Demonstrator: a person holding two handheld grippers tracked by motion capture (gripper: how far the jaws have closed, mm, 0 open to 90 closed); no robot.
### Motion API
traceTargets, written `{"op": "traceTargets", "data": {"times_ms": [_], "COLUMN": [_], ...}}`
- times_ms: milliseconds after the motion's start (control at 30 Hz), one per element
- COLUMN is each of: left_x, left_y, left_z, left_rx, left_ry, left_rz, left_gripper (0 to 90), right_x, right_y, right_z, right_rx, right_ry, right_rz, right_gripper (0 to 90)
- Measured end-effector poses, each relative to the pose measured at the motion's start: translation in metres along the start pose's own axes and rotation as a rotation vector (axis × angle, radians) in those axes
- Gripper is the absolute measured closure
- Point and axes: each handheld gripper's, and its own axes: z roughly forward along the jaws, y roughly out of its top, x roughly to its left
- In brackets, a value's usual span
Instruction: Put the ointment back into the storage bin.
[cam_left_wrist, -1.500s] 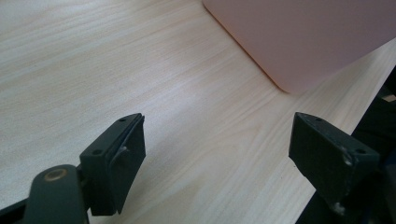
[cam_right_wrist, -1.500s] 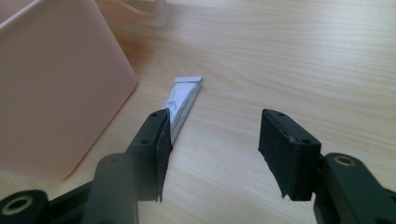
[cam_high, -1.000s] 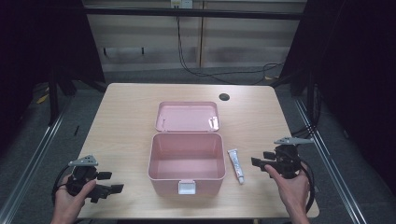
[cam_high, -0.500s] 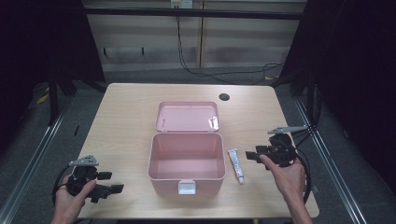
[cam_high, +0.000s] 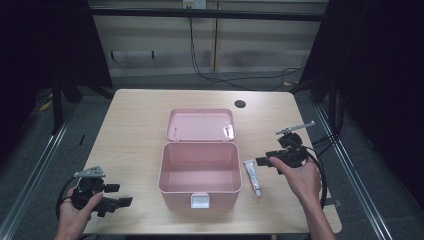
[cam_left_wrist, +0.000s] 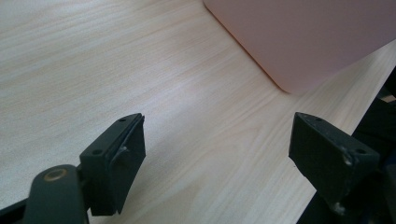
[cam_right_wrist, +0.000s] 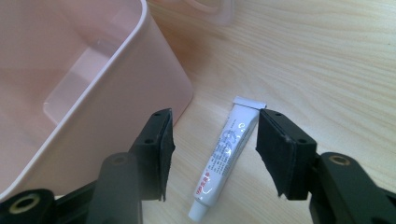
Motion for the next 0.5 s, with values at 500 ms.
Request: {"op": "traceTargets", "data": {"times_ms": [500], "left_x": [0.000], "left_y": [0.000], "left_z": [0.000], "left_rx": [-0.004], "left_ry": [-0.001], "left_rz": [-0.002], "left_gripper": [18.5], "right_x": [0.004], "right_y": [0.013], "right_z": [0.029], "right_rx": [0.176], "right_ry": [0.005], "right_rz": [-0.012], "right_gripper": [47.3]}}
